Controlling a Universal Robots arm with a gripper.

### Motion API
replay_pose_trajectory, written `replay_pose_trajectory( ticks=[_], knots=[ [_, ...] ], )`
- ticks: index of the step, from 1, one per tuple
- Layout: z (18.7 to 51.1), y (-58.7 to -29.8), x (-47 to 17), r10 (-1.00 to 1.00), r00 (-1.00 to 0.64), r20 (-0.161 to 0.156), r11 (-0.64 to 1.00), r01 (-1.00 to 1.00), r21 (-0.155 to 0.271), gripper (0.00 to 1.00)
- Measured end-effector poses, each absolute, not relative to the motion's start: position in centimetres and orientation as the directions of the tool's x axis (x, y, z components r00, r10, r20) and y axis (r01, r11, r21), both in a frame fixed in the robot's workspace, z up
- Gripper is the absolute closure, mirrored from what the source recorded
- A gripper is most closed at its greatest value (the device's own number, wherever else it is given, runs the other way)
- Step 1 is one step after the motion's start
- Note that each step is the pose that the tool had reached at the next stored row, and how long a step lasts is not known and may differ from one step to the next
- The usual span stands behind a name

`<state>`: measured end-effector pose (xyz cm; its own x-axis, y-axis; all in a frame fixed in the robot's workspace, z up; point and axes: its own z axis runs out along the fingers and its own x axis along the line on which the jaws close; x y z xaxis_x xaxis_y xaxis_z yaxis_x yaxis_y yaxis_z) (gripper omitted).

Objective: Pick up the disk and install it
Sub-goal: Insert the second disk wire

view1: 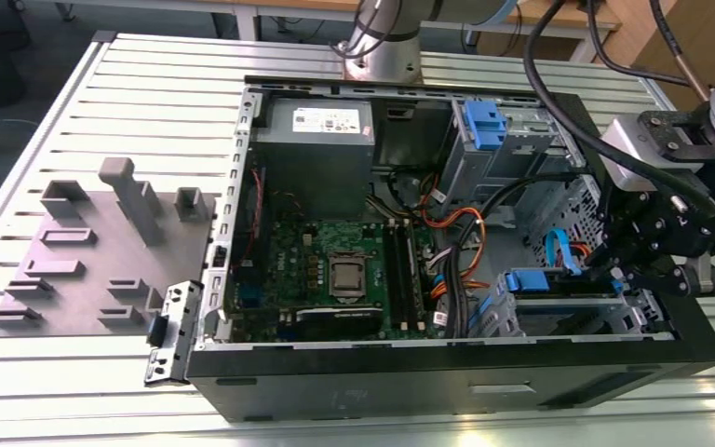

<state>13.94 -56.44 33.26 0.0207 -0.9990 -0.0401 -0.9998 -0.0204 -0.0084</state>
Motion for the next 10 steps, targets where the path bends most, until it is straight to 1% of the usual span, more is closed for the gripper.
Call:
replay_pose_trajectory(
  ticks=[6,7,8,10],
  knots=[
    [33.26,-56.44,13.94,-0.999,0.021,-0.04,-0.02,-1.0,-0.008,0.76],
    [33.26,-56.44,13.94,-0.999,0.021,-0.04,-0.02,-1.0,-0.008,0.78],
    [33.27,-56.44,13.94,-0.999,0.021,-0.039,-0.02,-1.0,-0.008,0.83],
    [33.26,-56.44,13.94,-0.999,0.021,-0.04,-0.02,-1.0,-0.008,0.83]
  ],
)
